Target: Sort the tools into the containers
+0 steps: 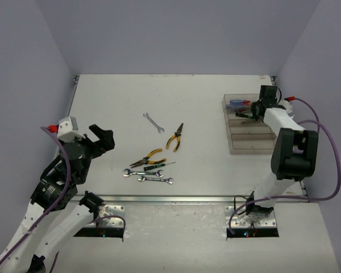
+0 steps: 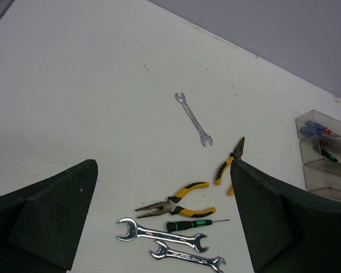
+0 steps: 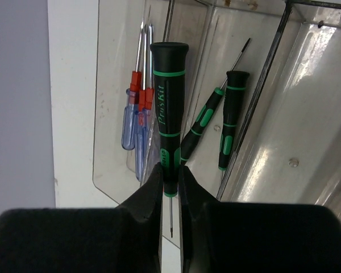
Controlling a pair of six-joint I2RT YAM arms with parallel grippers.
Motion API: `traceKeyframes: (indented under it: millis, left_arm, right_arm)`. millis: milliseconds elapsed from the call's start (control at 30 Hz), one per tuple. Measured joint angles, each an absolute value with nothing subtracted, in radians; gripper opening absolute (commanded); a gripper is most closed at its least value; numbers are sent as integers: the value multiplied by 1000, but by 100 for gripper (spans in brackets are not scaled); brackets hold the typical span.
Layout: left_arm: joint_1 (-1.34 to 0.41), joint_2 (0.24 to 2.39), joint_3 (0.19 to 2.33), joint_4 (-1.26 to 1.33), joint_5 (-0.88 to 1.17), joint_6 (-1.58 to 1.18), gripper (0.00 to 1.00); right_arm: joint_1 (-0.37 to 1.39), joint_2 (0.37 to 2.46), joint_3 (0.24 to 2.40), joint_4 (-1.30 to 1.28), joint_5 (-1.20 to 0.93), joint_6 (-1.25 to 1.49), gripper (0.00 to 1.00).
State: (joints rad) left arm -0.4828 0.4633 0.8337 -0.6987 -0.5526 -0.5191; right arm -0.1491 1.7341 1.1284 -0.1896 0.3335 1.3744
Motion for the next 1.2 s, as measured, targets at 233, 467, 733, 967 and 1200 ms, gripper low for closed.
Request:
traceKeyframes:
  millis: [233, 467, 733, 967, 1200]
  left_arm:
    - [-483, 479, 834, -699, -549, -516, 100]
    - [-483, 480, 834, -699, -549, -516, 100]
    - [-483, 487, 834, -699, -559, -517, 100]
    - [-479, 480, 834, -699, -566, -518, 100]
    - [-476, 471, 834, -699, -574, -521, 100]
  right_arm:
    - [-149, 1785, 1177, -188, 351, 1365, 74]
    - [-126, 1775, 1172, -102, 258, 1221, 93]
    - [156, 1606, 1152, -19, -72, 690, 85]
    - [562, 1580, 1167, -138, -196, 204, 62]
    - [931, 1837, 1231, -389, -93, -91, 40]
